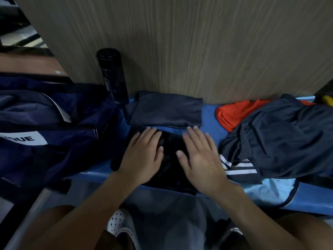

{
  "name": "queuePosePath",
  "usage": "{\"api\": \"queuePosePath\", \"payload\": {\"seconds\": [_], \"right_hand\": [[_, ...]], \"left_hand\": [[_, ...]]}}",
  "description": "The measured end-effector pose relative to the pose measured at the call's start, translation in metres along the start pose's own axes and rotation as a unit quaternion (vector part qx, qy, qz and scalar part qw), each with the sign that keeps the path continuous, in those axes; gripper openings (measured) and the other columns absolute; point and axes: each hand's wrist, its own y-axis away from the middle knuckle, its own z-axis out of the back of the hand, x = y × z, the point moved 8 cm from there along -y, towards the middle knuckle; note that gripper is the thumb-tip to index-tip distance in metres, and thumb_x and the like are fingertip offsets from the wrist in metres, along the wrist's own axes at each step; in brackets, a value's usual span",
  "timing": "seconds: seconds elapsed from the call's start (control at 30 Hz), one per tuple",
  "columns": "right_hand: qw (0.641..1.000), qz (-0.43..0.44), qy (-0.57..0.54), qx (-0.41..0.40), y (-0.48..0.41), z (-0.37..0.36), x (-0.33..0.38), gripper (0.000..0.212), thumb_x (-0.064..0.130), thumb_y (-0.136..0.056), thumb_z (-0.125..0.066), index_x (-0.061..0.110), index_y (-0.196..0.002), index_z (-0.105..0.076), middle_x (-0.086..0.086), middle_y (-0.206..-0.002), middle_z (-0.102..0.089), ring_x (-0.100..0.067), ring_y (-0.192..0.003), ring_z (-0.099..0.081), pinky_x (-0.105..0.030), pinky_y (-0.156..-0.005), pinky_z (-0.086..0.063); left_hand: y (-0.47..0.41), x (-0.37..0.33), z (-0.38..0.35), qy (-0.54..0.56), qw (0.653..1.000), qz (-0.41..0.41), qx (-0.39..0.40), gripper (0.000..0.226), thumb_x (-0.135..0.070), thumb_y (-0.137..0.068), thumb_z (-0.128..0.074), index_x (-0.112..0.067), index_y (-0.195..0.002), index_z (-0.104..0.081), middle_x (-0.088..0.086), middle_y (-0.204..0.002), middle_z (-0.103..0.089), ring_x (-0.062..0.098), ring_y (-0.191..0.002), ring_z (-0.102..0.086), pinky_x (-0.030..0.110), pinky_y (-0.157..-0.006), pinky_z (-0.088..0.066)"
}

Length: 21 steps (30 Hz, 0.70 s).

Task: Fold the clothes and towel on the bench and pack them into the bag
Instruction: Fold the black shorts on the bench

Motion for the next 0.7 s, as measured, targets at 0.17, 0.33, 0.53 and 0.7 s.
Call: {"api": "queuePosePath", "payload": {"seconds": [0.17,0.33,0.53,0.7], "right_hand": [[0.986,0.014,0.08,0.146,0.019,-0.054,0.001,0.075,0.059,-0.098,-0.006,0.012,-0.154,-0.02,-0.009,-0.163,-0.013,-0.022,-0.151,-0.002,-0.052,-0.119,-0.006],[0.981,-0.002,0.096,0.167,0.022,-0.058,-0.004,0.075,0.059,-0.099,-0.006,0.012,-0.153,-0.026,-0.011,-0.161,-0.021,-0.024,-0.15,-0.014,-0.055,-0.117,-0.012],[0.995,-0.049,0.078,0.037,-0.003,-0.02,-0.018,0.059,0.052,-0.095,-0.032,0.013,-0.131,-0.057,-0.014,-0.138,-0.055,-0.032,-0.134,-0.045,-0.059,-0.115,-0.021],[0.983,-0.135,0.045,0.119,-0.011,-0.028,-0.043,0.078,0.064,-0.088,-0.047,0.02,-0.15,-0.028,-0.001,-0.138,-0.05,-0.023,-0.133,-0.039,-0.048,-0.114,-0.018]], "left_hand": [[0.01,0.029,-0.039,-0.035,0.992,0.052,0.112,0.083,-0.068,-0.081,0.005,-0.035,-0.157,0.001,-0.001,-0.167,0.003,0.017,-0.153,0.007,0.041,-0.125,-0.004],[0.015,0.052,-0.038,-0.03,0.99,0.093,0.106,0.084,-0.069,-0.081,0.009,-0.034,-0.157,0.002,-0.001,-0.166,0.01,0.014,-0.152,0.013,0.037,-0.124,0.002],[0.013,0.072,-0.018,0.088,0.979,0.174,0.049,0.064,-0.051,-0.1,-0.04,-0.023,-0.155,-0.024,0.006,-0.164,-0.018,0.025,-0.15,-0.017,0.044,-0.119,-0.023],[0.005,0.08,-0.018,0.126,0.978,0.164,0.028,0.081,-0.057,-0.083,-0.065,-0.025,-0.149,-0.031,0.003,-0.147,-0.044,0.024,-0.14,-0.036,0.049,-0.113,-0.036]]}}
